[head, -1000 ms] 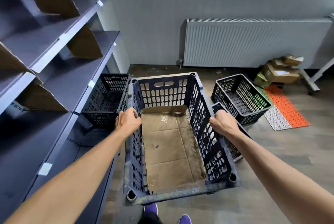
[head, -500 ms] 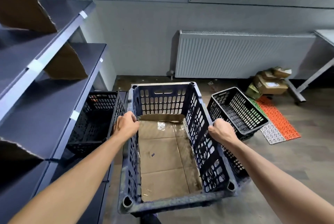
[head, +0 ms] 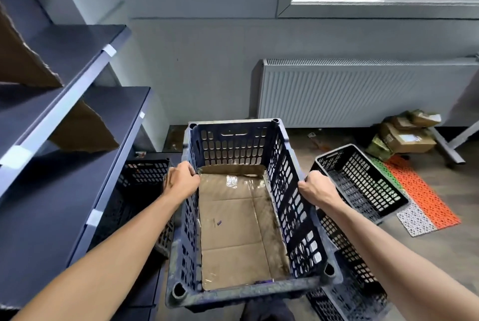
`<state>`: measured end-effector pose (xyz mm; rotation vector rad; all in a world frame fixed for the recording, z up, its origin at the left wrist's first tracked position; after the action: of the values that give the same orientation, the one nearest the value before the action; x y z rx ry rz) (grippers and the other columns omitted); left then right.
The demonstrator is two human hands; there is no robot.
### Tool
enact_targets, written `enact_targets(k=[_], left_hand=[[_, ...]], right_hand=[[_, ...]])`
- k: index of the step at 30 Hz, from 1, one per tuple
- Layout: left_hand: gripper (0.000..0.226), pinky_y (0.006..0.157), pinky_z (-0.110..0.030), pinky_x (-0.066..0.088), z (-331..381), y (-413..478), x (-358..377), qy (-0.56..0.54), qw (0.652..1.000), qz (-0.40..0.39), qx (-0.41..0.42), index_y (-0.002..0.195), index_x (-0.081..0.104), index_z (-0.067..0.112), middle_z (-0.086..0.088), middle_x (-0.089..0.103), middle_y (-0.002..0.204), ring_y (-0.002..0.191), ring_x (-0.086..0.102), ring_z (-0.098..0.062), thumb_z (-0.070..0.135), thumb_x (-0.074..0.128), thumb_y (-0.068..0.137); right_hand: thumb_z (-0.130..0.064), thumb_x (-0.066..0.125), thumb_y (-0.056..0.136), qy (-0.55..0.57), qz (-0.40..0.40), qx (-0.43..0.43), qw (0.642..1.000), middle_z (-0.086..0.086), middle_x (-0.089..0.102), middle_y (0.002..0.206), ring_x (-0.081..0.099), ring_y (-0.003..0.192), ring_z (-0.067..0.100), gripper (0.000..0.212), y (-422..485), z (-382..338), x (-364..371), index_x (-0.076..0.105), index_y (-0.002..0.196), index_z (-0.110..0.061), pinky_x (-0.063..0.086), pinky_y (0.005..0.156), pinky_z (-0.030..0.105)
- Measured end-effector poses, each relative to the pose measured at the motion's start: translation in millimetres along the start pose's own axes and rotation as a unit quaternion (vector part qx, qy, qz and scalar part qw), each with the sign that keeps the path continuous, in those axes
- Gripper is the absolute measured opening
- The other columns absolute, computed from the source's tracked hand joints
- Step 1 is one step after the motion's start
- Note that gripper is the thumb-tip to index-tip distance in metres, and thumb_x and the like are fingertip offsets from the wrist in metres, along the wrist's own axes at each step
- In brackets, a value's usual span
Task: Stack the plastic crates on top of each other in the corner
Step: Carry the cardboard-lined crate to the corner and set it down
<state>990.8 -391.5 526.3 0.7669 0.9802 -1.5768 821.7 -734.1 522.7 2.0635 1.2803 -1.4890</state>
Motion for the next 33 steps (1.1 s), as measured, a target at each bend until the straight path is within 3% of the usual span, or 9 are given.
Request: enact_targets(k=[11, 23, 33], left_hand=[[0.006, 0.072, -0.03, 0.037, 45.7, 117.1, 21.0, -0.009, 0.998, 0.003, -0.064, 0.078, 0.055, 0.027, -0.004, 0.061, 0.101, 0.093, 0.051, -0.023, 0.027, 0.057, 0.084], [0.009, 0.066, -0.03, 0.043, 63.5, 250.6, 22.2, -0.02, 0.997, -0.01, -0.072, 0.078, 0.059, 0.026, -0.001, 0.065, 0.091, 0.084, 0.06, -0.025, 0.03, 0.054, 0.085], [0.012, 0.07, -0.031, 0.044, 79.5, 402.8, 5.1, -0.001, 0.998, -0.052, -0.034, 0.082, 0.059, 0.024, -0.001, 0.066, 0.092, 0.087, 0.061, -0.028, 0.031, 0.053, 0.089]], right_hand=[[-0.018, 0.05, 0.083, -0.025, -0.047, -0.026, 0.998, 0.02, 0.062, 0.08, 0.062, 0.073, 0.034, 0.022, 165.6, -36.5, -25.8, 0.042, 0.065, -0.007, 0.041, 0.06, 0.031], [-0.019, 0.046, 0.076, -0.029, -0.046, -0.004, 0.999, 0.018, 0.066, 0.075, 0.063, 0.069, 0.034, 0.019, 289.2, -91.0, -24.9, 0.052, 0.067, -0.004, 0.043, 0.059, 0.031], [-0.021, 0.044, 0.073, -0.016, -0.04, 0.034, 0.998, 0.011, 0.066, 0.069, 0.063, 0.063, 0.028, 0.021, 392.6, -162.2, -16.7, 0.056, 0.069, -0.005, 0.043, 0.054, 0.03]])
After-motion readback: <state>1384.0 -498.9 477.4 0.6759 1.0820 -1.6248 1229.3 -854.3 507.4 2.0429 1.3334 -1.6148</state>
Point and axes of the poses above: each hand's wrist, its own y-axis towards the middle knuckle, its own x-axis out of the palm, z = x × y, the point moved 9 cm from there along y, towards the middle knuckle
